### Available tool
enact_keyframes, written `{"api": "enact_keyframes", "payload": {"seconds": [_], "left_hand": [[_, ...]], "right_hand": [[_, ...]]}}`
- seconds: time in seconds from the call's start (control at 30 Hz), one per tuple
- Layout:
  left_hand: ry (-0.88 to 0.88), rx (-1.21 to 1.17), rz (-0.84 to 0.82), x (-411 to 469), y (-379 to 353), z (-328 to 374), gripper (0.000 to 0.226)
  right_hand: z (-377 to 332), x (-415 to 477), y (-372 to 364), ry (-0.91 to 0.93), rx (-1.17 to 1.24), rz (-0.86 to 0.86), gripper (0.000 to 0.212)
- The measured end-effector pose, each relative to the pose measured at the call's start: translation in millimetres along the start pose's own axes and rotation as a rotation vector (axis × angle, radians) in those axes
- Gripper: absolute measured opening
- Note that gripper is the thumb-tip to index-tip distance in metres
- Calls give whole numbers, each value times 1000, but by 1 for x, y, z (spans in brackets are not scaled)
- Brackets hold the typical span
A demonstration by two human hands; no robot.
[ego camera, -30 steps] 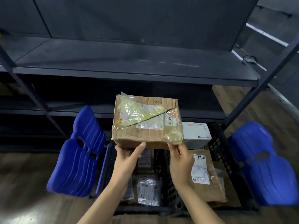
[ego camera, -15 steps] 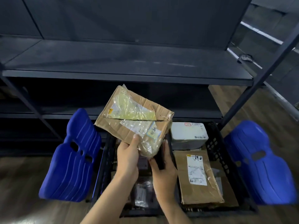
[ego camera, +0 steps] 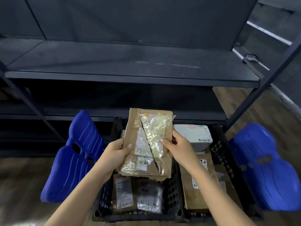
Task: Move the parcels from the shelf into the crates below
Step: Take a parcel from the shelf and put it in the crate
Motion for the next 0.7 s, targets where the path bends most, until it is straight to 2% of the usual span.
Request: {"api": "enact_keyframes", "payload": {"seconds": [0.17,0.37,0.47,0.6,0.7], "left_hand": [[32,-91,10,5,-8,-21,17],[16,-70,33,7,-12,-27,14],[-11,-9,68,9,-4,-22,13],[-62,118,153,11,10,-18,25],[-95,140,205,12,19,-17,23]], "right_hand": [[17,-5,-4,-21,68,38,39],[17,-9,-3,-21,77,91,47],[16,-10,-5,-34,71,100,48],[13,-10,-12,-28,73,101,44],[8,-9,-17,-7,70,109,45]]}}
Point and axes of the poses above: each hand's wrist, its own x-axis towards the middle knuckle, its own y-axis out of the back of the hand, z = x × y, the point moved 10 cm from there along x, towards the middle knuckle, and after that the axes turned 10 degrees about x, right-handed, at the moved point
